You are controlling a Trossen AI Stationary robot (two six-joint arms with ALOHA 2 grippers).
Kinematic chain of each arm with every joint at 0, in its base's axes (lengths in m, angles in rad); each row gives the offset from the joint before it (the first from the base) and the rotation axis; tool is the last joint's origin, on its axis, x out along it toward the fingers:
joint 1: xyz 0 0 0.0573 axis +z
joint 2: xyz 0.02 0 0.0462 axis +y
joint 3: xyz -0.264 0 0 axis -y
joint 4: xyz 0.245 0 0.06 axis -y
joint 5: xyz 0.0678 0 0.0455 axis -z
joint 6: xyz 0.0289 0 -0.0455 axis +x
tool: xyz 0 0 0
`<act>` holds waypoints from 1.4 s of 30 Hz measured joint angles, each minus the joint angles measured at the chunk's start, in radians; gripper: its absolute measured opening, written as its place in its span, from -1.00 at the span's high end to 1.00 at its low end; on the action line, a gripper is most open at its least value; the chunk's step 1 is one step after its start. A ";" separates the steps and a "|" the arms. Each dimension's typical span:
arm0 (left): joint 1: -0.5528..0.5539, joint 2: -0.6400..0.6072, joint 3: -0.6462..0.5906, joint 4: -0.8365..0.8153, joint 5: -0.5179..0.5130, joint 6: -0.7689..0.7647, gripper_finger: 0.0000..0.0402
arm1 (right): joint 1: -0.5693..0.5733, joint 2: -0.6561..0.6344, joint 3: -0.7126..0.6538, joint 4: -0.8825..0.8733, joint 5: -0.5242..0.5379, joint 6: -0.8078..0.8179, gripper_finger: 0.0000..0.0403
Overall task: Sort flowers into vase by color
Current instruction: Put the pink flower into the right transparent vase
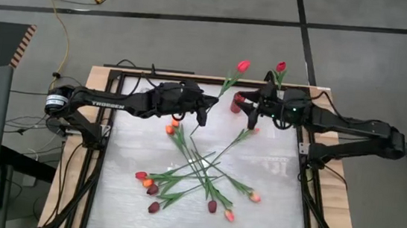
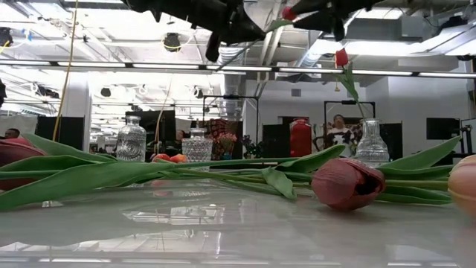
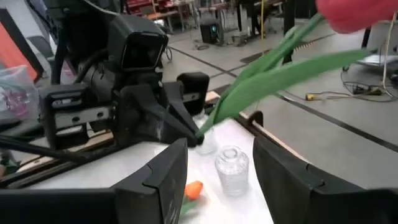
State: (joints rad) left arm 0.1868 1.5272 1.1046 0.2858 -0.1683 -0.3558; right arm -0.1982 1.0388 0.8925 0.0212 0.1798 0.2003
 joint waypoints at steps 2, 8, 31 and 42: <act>0.000 0.000 0.000 0.015 0.006 0.015 0.98 | 0.000 0.018 0.000 0.032 -0.019 -0.002 -0.04; -0.001 0.000 0.000 0.039 0.018 0.026 0.98 | 0.000 0.065 0.000 0.122 -0.062 -0.002 -0.04; -0.034 0.001 0.000 0.076 0.046 0.085 0.98 | 0.001 0.116 0.000 0.220 -0.104 -0.018 -0.04; -0.036 0.001 0.000 0.081 0.070 0.089 0.98 | -0.002 0.100 0.000 0.176 -0.091 0.001 -0.04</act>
State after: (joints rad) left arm 0.1505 1.5280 1.1046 0.3672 -0.0981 -0.2672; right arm -0.2001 1.1385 0.8925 0.1970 0.0884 0.2017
